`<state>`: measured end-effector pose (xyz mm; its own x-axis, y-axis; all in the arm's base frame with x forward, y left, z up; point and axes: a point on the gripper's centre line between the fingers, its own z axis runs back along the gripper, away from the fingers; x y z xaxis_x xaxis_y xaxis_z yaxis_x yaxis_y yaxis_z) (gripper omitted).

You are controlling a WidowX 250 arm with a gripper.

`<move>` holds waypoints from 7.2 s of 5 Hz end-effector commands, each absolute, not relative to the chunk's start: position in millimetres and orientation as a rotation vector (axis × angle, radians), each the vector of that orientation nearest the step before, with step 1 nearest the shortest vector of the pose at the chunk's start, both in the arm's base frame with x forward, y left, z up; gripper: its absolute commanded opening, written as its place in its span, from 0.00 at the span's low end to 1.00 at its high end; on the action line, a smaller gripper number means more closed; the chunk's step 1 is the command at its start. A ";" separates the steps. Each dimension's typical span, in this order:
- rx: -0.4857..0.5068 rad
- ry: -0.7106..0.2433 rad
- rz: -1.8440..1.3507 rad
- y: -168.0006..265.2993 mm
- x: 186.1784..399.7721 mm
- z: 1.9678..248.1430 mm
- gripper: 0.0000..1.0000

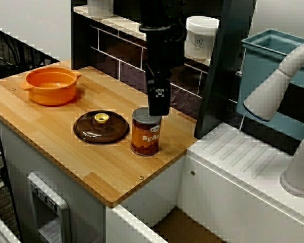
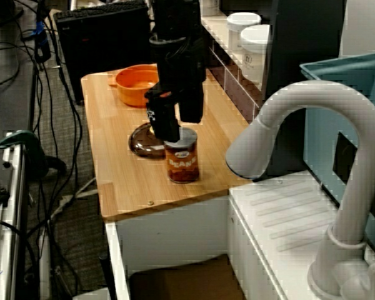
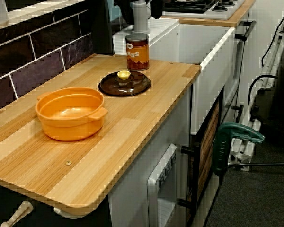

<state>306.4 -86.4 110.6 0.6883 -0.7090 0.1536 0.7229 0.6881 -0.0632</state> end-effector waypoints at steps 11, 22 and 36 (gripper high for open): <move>-0.044 -0.169 -0.715 -82.8 326.9 54.0 1.00; -0.061 -0.025 -0.752 12.0 313.6 71.1 1.00; 0.038 -0.022 -0.068 60.3 276.7 68.0 1.00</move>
<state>272.8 54.8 55.2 0.9977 -0.0650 -0.0166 0.0655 0.9974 0.0300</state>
